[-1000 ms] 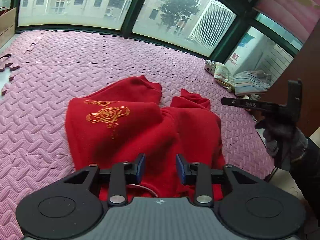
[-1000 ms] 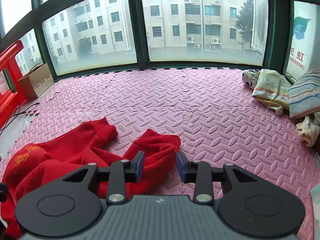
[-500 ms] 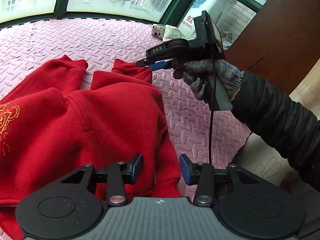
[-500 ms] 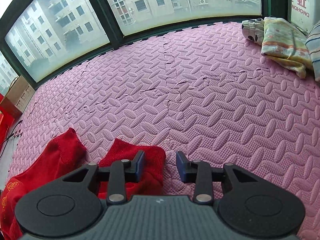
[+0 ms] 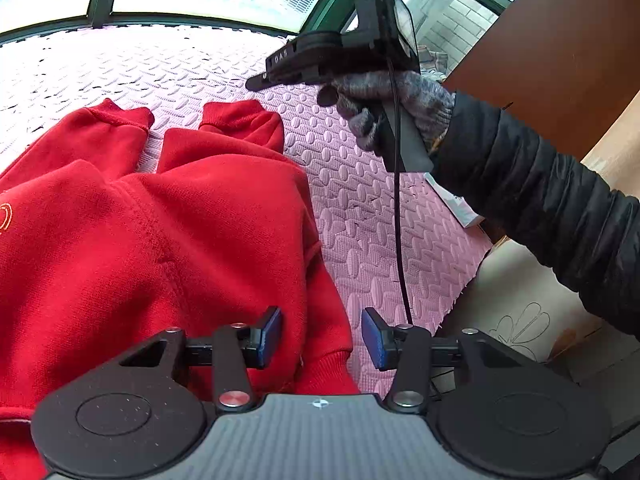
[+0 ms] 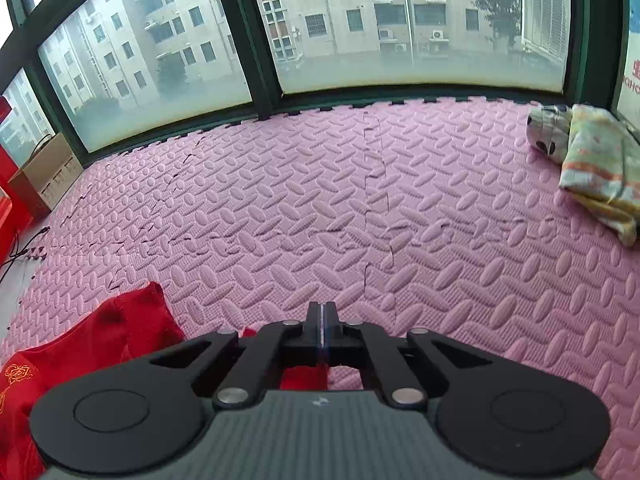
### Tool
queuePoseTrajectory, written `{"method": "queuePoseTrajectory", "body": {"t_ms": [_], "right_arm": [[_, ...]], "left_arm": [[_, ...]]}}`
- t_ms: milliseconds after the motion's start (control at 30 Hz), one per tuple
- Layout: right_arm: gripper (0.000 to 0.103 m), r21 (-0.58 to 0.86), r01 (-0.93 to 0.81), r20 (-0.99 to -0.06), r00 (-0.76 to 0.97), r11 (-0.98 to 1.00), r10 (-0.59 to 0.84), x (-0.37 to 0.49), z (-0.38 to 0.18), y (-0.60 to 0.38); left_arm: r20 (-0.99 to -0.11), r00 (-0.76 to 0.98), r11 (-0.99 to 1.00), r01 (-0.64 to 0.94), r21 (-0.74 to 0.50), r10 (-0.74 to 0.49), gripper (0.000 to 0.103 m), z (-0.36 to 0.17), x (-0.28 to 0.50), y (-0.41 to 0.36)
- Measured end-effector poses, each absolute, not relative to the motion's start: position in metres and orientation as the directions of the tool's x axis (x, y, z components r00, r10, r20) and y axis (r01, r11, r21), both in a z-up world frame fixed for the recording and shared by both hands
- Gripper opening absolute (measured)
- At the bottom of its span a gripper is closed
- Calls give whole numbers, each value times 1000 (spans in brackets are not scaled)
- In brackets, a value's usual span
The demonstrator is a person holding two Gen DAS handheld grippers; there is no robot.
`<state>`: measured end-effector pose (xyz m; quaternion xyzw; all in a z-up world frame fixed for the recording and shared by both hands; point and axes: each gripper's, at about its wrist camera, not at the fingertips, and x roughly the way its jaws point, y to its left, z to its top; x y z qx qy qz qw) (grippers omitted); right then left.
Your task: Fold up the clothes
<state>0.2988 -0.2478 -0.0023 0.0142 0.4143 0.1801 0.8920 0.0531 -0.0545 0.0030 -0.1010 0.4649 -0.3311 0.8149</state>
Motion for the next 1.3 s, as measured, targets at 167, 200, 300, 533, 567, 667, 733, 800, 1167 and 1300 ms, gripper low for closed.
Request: {"method": "queuePoseTrajectory", "body": {"t_ms": [167,200,300,533,567,667,733,800,1167,1300], "right_arm": [[5,145,-330,-730,601,933,326,313,18,-247],[8,147,-332,-742,586,932,325,313,17,-248],[11,189,-329,-775,529,925,346,309,7,-252],[34,271,-288,-825,422,918,376,298,-29,-263],[34,292,-280,-825,409,915,389,297,-32,-264],[34,343,-263,-821,384,902,424,297,-40,-264],[19,357,-268,-815,378,895,439,298,-41,-264],[7,353,-260,-819,378,899,431,298,-41,-262],[4,205,-345,-717,584,916,380,315,18,-243],[4,130,-352,-648,677,927,348,335,45,-237]], "left_arm": [[-664,350,740,453,-497,-660,48,5,58,-47],[-658,350,734,459,-501,-667,48,6,58,-46],[-650,351,727,471,-499,-674,48,9,60,-43],[-608,347,687,514,-514,-714,48,17,65,-48],[-610,341,685,515,-514,-715,48,15,67,-50],[-622,322,683,515,-517,-714,48,8,72,-57],[-632,305,682,512,-522,-713,48,2,74,-63],[-642,285,681,508,-528,-711,48,-4,76,-68],[-662,215,663,501,-556,-718,46,-23,81,-82],[-665,193,655,500,-566,-722,46,-28,84,-86]]}}
